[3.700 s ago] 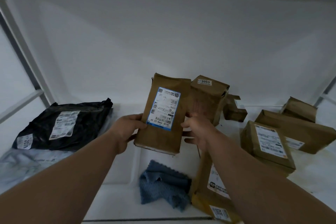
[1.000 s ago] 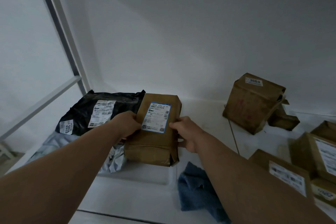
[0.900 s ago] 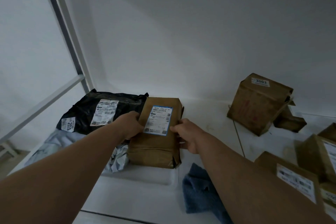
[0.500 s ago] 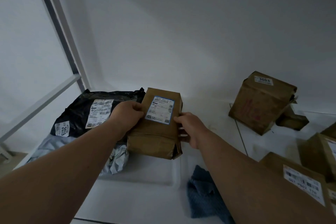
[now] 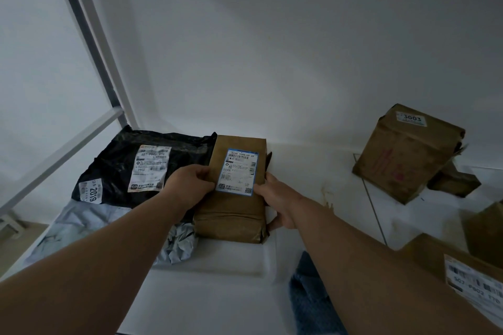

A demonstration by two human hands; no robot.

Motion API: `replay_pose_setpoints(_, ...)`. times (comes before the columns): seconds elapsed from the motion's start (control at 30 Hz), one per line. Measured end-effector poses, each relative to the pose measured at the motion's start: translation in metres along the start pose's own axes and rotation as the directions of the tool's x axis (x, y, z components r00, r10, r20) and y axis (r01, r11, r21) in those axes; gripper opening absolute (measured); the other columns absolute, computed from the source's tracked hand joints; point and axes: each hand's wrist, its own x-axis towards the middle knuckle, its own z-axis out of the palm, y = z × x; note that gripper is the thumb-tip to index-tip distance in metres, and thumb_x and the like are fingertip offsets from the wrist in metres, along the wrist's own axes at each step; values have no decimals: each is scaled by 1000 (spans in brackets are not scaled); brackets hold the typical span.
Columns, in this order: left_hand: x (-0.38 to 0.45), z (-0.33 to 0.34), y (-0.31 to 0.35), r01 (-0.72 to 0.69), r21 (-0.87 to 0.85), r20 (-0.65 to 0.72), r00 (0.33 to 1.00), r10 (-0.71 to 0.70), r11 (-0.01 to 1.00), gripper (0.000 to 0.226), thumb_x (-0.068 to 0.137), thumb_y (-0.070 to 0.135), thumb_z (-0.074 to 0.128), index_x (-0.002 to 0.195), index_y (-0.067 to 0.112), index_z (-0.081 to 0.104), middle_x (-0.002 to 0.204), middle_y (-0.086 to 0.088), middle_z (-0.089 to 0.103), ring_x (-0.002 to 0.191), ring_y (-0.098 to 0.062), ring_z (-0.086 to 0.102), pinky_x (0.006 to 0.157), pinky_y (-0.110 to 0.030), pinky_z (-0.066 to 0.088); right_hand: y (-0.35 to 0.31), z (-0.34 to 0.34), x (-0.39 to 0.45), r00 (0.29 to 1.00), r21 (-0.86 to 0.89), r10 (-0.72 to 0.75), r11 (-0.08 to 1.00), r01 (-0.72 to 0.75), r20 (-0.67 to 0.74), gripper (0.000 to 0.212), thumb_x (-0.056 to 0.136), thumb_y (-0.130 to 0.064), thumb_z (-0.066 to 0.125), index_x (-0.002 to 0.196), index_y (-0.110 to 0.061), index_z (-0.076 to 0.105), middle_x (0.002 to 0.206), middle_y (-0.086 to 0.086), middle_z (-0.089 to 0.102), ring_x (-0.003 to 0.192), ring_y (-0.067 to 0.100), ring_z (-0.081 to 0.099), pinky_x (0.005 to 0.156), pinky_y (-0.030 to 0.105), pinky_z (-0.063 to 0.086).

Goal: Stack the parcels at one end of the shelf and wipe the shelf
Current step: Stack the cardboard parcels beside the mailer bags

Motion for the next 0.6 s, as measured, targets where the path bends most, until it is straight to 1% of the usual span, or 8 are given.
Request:
replay_pose_setpoints(0.1, -1, 1, 1, 5, 0, 48, 999, -5, 1000, 59, 89, 14, 65, 144, 21, 45, 133, -6, 58, 105, -20, 57, 87, -26, 44, -4, -1, 2, 1000, -24, 4, 1000, -5, -20, 63, 90, -43, 58, 145, -44, 28, 145, -2, 44, 130, 28, 43, 90, 67, 46)
replay_pose_setpoints(0.17, -2, 2, 3, 0, 14, 87, 996, -1, 1000, 64, 91, 15, 63, 149, 24, 37, 139, -5, 53, 112, -20, 55, 86, -23, 40, -6, -3, 4, 998, -63, -29, 998, 25, -57, 60, 95, -37, 52, 149, -40, 24, 147, 1, 43, 129, 27, 44, 99, 59, 45)
replay_pose_setpoints(0.23, -2, 3, 3, 4, 5, 120, 993, -5, 1000, 66, 93, 16, 61, 151, 26, 30, 142, -4, 50, 117, -20, 53, 86, -21, 39, -6, -4, 9, 993, -135, -69, 989, 55, -97, 59, 99, -34, 45, 152, -34, 20, 149, 4, 42, 130, 27, 44, 107, 52, 40)
replay_pose_setpoints(0.33, 0, 6, 2, -7, 28, 154, 988, 2, 1000, 68, 95, 20, 59, 153, 27, 24, 145, -4, 47, 118, -20, 52, 87, -22, 39, -4, -2, 11, 987, -223, -80, 974, 48, -141, 64, 98, -44, 40, 154, -32, 11, 154, 8, 35, 135, 30, 40, 112, 48, 35)
replay_pose_setpoints(0.43, 4, 9, 2, -27, 94, 176, 984, 10, 995, 68, 96, 26, 56, 154, 28, 19, 150, -5, 41, 126, -23, 49, 91, -22, 37, 0, -4, 10, 971, -241, -77, 970, 21, -225, 69, 100, -46, 38, 155, -21, 6, 158, 11, 24, 142, 31, 30, 117, 41, 27)
replay_pose_setpoints(0.5, 5, 11, 2, -29, 111, 194, 981, 7, 993, 69, 97, 28, 54, 154, 29, 15, 152, -5, 39, 129, -24, 47, 94, -23, 37, 3, -6, 9, 965, -259, -48, 966, -21, -257, 74, 98, -52, 37, 155, -17, 7, 159, 11, 23, 143, 32, 28, 117, 43, 26)
replay_pose_setpoints(0.6, 7, 14, 0, -21, 93, 221, 975, 0, 995, 69, 98, 30, 52, 154, 30, 11, 153, -6, 37, 130, -26, 46, 103, -29, 39, 4, -6, 6, 967, -322, -16, 944, -69, -254, 81, 93, -64, 33, 155, -16, 14, 158, 11, 25, 142, 32, 29, 117, 46, 25)
